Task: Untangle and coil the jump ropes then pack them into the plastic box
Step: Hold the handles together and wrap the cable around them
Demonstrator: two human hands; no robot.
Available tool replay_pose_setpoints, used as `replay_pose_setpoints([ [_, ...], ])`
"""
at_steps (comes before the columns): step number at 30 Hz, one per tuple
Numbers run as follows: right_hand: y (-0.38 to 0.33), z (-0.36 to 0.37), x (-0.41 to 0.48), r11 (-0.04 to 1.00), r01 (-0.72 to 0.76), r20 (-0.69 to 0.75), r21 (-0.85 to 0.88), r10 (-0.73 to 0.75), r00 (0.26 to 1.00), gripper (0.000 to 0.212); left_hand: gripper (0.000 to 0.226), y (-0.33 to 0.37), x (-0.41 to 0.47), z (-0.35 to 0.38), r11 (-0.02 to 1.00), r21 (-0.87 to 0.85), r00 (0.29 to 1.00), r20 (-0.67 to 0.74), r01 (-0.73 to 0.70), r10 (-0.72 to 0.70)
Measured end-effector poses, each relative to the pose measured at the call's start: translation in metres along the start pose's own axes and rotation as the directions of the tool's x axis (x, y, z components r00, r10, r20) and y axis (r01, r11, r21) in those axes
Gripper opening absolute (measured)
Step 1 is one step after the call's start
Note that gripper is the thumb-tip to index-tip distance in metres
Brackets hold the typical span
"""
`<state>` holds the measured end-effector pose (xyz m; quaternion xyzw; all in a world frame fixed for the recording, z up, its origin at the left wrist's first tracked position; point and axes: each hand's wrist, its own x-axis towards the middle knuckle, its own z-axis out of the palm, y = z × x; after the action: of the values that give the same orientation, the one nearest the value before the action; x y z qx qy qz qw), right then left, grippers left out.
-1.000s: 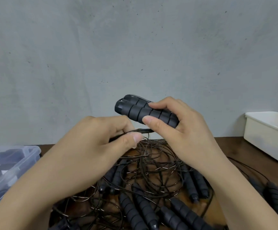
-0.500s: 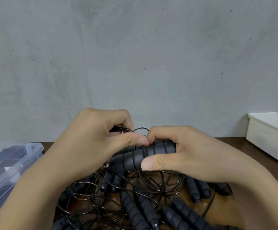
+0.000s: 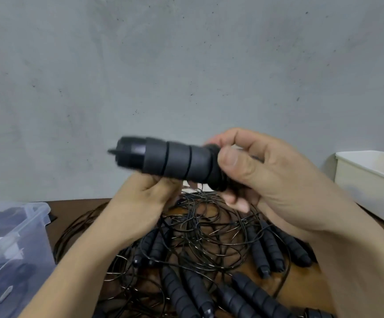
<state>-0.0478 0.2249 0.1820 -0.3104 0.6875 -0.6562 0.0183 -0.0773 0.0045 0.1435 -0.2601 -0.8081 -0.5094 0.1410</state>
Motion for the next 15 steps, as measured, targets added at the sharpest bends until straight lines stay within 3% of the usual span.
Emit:
replay_pose_setpoints([
  [3, 0.004, 0.005, 0.005, 0.998, 0.051, -0.177, 0.044, -0.042, 0.983, 0.053, 0.036, 0.005, 0.000, 0.015, 0.999, -0.004, 0.997, -0.061, 0.042, -0.043],
  [6, 0.010, 0.009, 0.009, 0.986, 0.029, -0.316, -0.167, -0.082, 0.945, 0.051, 0.023, 0.000, 0.001, 0.025, 0.993, 0.111, 0.998, -0.058, 0.045, -0.039],
  [10, 0.015, 0.019, 0.009, 0.895, -0.053, -0.362, -0.443, -0.125, 0.924, 0.054, 0.028, 0.001, -0.002, 0.026, 0.956, 0.283, 0.996, -0.066, 0.074, -0.058],
  [15, 0.019, 0.024, 0.012, 0.854, -0.021, -0.363, -0.520, -0.199, 0.910, 0.046, 0.033, 0.008, -0.004, 0.017, 0.977, 0.191, 0.996, -0.030, 0.093, -0.089],
])
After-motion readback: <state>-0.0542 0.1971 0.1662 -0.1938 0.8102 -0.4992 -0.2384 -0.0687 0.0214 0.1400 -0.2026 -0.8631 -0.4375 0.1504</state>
